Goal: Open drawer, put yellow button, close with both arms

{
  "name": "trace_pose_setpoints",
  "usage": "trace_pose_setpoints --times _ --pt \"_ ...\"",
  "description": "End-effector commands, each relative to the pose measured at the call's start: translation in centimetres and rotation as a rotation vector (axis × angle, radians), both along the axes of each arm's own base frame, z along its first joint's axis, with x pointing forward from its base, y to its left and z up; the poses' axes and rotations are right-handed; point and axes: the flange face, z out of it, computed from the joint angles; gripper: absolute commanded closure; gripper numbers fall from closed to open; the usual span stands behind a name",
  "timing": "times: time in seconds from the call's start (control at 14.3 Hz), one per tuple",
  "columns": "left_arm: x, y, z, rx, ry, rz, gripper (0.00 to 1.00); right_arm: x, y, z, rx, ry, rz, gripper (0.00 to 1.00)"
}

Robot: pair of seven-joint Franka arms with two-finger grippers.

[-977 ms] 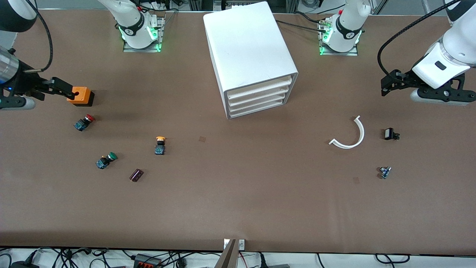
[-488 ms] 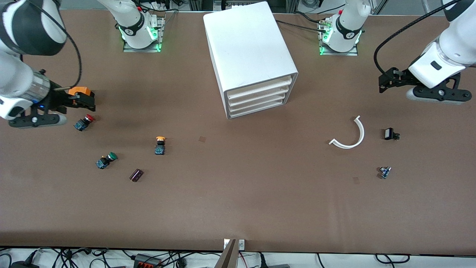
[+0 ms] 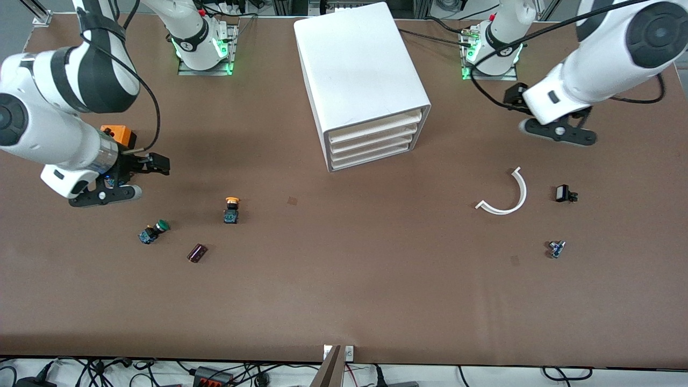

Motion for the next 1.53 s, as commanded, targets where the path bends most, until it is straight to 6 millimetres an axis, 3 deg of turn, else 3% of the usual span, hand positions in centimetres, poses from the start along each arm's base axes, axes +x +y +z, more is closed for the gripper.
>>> trace_pose_setpoints --times 0.0,0.28,0.42,0.63,0.91,1.19,1.47 --pt "0.9 -0.7 -1.4 -0.128 0.103 -0.017 0.00 0.8 0.9 -2.2 -0.005 0.029 0.013 0.00" --pt "1.0 -4.0 -4.4 -0.394 0.264 -0.019 0.00 1.9 2.7 -6.4 -0.005 0.028 0.039 0.00" --pt "2.1 -5.1 -6.6 -0.550 0.314 -0.018 0.00 2.3 3.5 -9.2 -0.006 0.041 0.047 0.00" --pt "4.3 -5.3 -9.9 -0.770 0.272 -0.036 0.00 2.6 4.6 -13.1 0.019 0.067 0.018 0.00" --pt "5.6 -5.2 -16.0 -1.019 0.195 -0.044 0.00 2.7 7.2 -16.9 0.011 0.054 -0.005 0.00" --pt "4.4 -5.8 -20.6 -1.204 0.165 0.024 0.00 3.0 8.4 -21.0 0.002 0.032 -0.054 0.00" --pt "2.7 -6.0 -23.6 -1.250 0.204 0.068 0.01 2.6 10.1 -22.8 -0.008 0.029 -0.076 0.00"
